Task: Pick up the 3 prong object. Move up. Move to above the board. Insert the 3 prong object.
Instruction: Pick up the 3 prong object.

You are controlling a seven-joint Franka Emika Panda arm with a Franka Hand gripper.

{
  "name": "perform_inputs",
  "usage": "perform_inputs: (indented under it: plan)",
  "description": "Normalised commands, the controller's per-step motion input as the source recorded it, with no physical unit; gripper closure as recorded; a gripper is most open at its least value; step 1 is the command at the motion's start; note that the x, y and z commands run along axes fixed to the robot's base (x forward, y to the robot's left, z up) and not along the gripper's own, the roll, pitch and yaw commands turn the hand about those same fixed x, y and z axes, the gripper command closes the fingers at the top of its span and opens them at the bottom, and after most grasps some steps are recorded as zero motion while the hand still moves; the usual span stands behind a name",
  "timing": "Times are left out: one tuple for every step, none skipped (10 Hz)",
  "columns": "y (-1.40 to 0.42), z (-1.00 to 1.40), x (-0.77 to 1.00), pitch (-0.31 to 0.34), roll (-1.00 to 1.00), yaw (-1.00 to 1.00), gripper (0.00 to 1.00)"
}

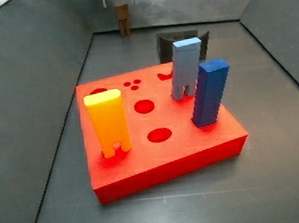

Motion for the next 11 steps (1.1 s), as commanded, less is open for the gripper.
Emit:
perform_inputs:
  plan:
    - [0.16, -0.79, 0.21, -0.074, -0.05, -0.16, 0.0]
    - [0.0, 0.0, -0.01, -0.01, 0.0, 0.0, 0.0]
    - [0.0, 0.0, 0.0, 0.0, 0.0, 0.0, 0.0]
    - [0.0, 0.0, 0.0, 0.0, 0.0, 0.0, 1.0]
    - [0.0, 0.0, 0.0, 0.0, 0.0, 0.0, 1.0]
    - [0.0, 0.0, 0.0, 0.0, 0.0, 0.0, 1.0]
    - [0.0, 0.0, 0.0, 0.0, 0.0, 0.0, 1.0]
    - [0.0, 0.0, 0.0, 0.0, 0.0, 0.0, 1.0]
    - [0.0, 0.0, 0.0, 0.0, 0.0, 0.0, 1.0]
    - [0.0, 0.0, 0.0, 0.0, 0.0, 0.0, 1.0]
    - [0.0, 0.0, 0.0, 0.0, 0.0, 0.0, 1.0]
